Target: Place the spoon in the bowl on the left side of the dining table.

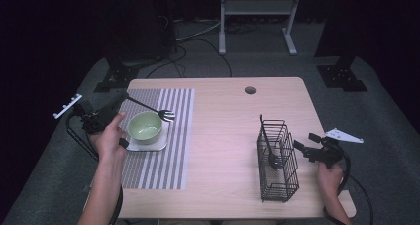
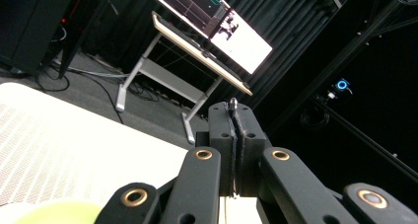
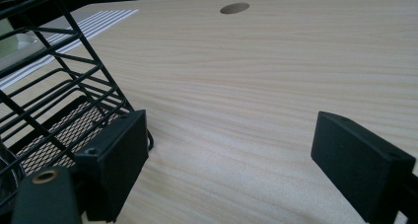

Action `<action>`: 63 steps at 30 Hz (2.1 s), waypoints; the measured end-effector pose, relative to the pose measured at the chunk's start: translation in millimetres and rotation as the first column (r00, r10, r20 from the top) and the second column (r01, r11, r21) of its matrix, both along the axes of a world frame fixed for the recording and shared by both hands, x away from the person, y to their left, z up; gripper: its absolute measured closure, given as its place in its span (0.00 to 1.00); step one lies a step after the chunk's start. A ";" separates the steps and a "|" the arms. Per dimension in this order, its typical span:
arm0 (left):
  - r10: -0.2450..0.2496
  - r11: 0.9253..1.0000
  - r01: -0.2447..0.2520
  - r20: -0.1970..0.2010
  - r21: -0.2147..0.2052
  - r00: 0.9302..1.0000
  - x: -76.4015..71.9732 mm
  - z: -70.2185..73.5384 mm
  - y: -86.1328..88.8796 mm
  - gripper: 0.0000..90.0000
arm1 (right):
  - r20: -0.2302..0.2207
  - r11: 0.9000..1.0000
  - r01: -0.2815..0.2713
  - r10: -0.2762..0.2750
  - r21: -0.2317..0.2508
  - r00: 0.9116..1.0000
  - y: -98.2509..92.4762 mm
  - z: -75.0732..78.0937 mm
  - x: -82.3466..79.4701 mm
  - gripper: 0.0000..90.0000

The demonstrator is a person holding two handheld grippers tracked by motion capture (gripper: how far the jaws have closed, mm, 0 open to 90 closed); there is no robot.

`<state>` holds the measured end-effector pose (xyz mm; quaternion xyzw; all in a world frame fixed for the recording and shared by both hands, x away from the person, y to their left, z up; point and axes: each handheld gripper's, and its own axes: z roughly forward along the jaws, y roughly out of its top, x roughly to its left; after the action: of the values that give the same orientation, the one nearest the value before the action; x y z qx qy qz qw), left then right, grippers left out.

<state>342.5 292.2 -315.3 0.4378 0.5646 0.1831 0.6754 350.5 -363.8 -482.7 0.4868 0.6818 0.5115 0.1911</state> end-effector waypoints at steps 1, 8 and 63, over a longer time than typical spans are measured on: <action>0.005 1.000 -0.005 -0.004 0.002 1.000 0.2 -0.8 1.6 0.99 | 0.000 1.000 0.000 0.000 0.000 1.000 0.0 0.0 0.0 0.15; 0.036 0.999 -0.036 -0.020 -0.004 0.999 1.7 -6.5 12.0 0.99 | -0.001 1.000 0.000 0.000 -0.001 1.000 0.0 0.0 0.0 0.15; 0.225 0.974 -0.227 -0.132 0.004 0.965 1.3 -47.5 65.6 0.99 | -0.004 1.000 0.000 0.000 0.000 1.000 -0.2 0.0 0.1 0.15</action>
<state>343.8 357.7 -362.8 0.3780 0.6550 0.2264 0.6139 350.6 -364.0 -482.7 0.4878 0.6823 0.5104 0.1898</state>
